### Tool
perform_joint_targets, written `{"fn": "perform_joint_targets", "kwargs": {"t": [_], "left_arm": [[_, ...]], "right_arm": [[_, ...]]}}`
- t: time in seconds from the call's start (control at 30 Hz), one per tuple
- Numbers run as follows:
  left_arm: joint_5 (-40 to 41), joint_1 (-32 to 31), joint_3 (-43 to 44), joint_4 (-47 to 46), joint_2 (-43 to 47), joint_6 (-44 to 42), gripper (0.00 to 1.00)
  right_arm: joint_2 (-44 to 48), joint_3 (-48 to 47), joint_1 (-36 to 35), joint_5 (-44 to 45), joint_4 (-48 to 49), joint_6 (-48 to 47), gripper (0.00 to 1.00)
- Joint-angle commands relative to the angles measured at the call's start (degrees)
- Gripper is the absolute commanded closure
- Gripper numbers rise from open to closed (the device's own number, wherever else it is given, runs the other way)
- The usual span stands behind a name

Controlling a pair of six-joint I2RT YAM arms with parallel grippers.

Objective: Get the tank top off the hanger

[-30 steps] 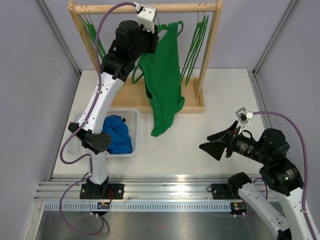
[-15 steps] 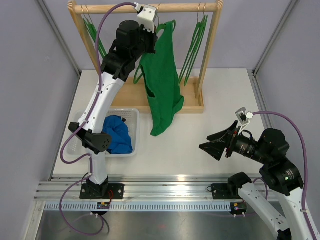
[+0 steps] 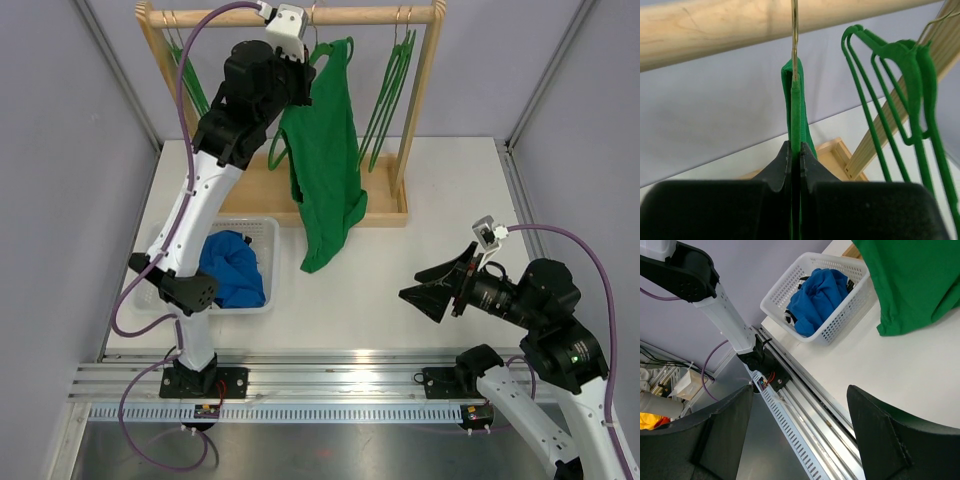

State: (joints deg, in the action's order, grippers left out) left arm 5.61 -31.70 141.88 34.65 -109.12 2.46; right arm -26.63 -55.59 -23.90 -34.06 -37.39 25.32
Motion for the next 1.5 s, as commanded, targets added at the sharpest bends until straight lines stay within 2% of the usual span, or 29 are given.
{"fn": "perform_joint_targets", "kwargs": {"t": [0.0, 0.3, 0.47, 0.53, 0.57, 0.6, 0.73, 0.77, 0.8, 1.0, 1.13, 1.3, 1.37, 1.47], "left_arm": [[-0.3, -1.3, -0.5, -6.0, 7.0, 2.6, 1.00], [4.4, -6.3, -12.5, -8.7, 15.1, 4.1, 1.00], [8.2, -8.0, -23.8, -8.9, 22.0, 7.2, 1.00], [9.1, -8.5, -28.5, -10.0, 24.8, 8.5, 1.00], [9.0, -9.0, -33.2, -10.8, 27.6, 10.2, 1.00], [8.9, -9.3, -35.9, -12.2, 29.2, 10.7, 1.00], [9.3, -11.3, -48.7, -14.2, 37.0, 15.4, 1.00], [9.1, -12.1, -55.5, -15.7, 39.1, 17.7, 1.00], [8.6, -12.6, -58.7, -16.6, 43.0, 18.8, 1.00], [2.3, -16.5, -82.2, -23.4, 56.3, 27.2, 1.00], [-3.3, -20.9, -91.7, -27.3, 61.4, 31.8, 1.00], [-1.4, -30.4, -98.8, -33.1, 61.5, 36.4, 1.00], [2.4, -34.5, -100.4, -34.3, 60.8, 37.5, 1.00], [6.8, -39.2, -102.0, -37.2, 59.4, 38.4, 1.00]], "right_arm": [[0.9, -1.4, 0.0, -0.2, 0.3, -0.3, 0.17], [1.1, -1.3, 0.0, 0.3, -0.1, -0.5, 0.16], [0.4, -1.4, 0.0, 0.9, 0.5, -0.2, 0.14], [0.0, -1.5, 0.0, 1.3, 1.0, 0.1, 0.09], [-0.1, -1.5, 0.0, 2.4, 1.1, 0.9, 0.02], [-0.1, -1.4, -0.1, 3.3, 1.5, 1.3, 0.01], [0.6, 0.7, 0.0, 8.6, 3.7, 5.2, 0.01], [0.6, 1.1, 0.1, 10.0, 4.2, 6.7, 0.01], [0.6, 2.3, 0.0, 10.2, 5.8, 7.4, 0.01], [2.5, 12.1, 0.0, 7.1, 18.6, 15.8, 0.01], [2.7, 16.5, -0.1, 12.6, 21.1, 18.5, 0.00], [-4.4, 19.7, -0.2, 16.4, 22.7, 18.3, 0.09], [-8.5, 20.2, -0.2, 18.5, 22.6, 17.7, 0.16], [-12.3, 20.2, -0.4, 21.3, 20.3, 16.3, 0.22]]}}
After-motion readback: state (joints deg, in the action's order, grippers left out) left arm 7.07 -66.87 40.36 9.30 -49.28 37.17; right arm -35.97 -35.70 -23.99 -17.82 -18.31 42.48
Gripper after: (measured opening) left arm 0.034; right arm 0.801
